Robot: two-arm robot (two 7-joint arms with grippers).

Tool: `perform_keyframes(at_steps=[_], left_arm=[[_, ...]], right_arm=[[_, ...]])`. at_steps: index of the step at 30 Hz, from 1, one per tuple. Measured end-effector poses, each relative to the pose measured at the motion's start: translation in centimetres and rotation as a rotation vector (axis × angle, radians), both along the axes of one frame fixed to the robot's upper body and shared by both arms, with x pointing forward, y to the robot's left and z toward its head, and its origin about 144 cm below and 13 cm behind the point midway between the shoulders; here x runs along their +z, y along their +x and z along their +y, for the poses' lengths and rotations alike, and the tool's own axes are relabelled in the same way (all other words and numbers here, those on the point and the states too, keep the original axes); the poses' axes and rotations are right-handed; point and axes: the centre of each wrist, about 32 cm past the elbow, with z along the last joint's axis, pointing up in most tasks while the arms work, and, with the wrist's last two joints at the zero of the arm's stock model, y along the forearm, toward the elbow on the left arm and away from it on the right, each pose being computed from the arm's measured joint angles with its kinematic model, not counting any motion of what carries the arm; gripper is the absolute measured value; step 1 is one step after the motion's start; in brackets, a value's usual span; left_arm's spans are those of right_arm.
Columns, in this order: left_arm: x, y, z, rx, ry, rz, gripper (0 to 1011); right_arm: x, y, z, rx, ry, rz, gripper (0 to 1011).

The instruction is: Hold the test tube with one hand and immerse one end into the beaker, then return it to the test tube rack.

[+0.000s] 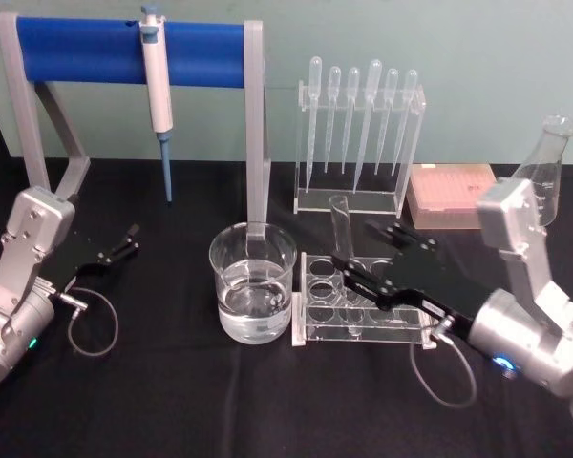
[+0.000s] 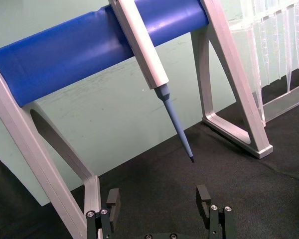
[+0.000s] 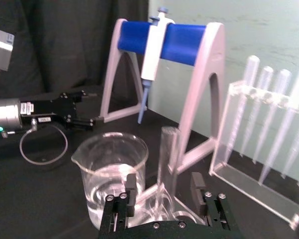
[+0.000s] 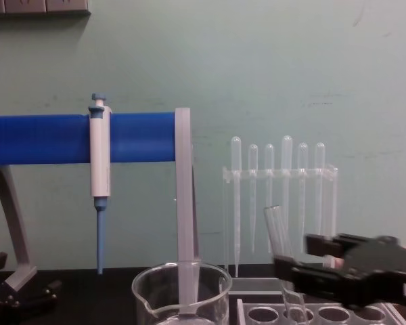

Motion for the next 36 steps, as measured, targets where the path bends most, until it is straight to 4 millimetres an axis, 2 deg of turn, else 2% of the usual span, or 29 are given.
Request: perform_keyframes(at_steps=[3,4,7,10,13,18,21,26,36], left_arm=[[0.0,0.0,0.0,0.0,0.0,0.0,1000],[0.0,0.0,0.0,0.0,0.0,0.0,1000],[0.0,0.0,0.0,0.0,0.0,0.0,1000],[0.0,0.0,0.0,0.0,0.0,0.0,1000],[0.0,0.0,0.0,0.0,0.0,0.0,1000],[0.0,0.0,0.0,0.0,0.0,0.0,1000],[0.0,0.0,0.0,0.0,0.0,0.0,1000],[0.0,0.0,0.0,0.0,0.0,0.0,1000],[0.0,0.0,0.0,0.0,0.0,0.0,1000]], right_arm=[[-0.1,-0.8,-0.7,-0.018,0.0,0.01,728],[-0.2,-1.1,-1.0,-0.027,0.0,0.014,785],[-0.3,-2.2,-2.5,-0.07,0.007,0.025,857],[-0.6,-2.5,-3.9,-0.134,0.018,0.012,955],[-1.3,-2.3,-5.2,-0.246,0.027,-0.017,1002],[-2.8,-1.3,-5.9,-0.441,-0.016,-0.073,1002],[-3.6,-0.8,-5.8,-0.495,-0.041,-0.077,1002],[-5.3,-0.2,-4.8,-0.523,-0.088,-0.061,1002],[-5.6,-0.1,-4.4,-0.527,-0.12,-0.064,1002]])
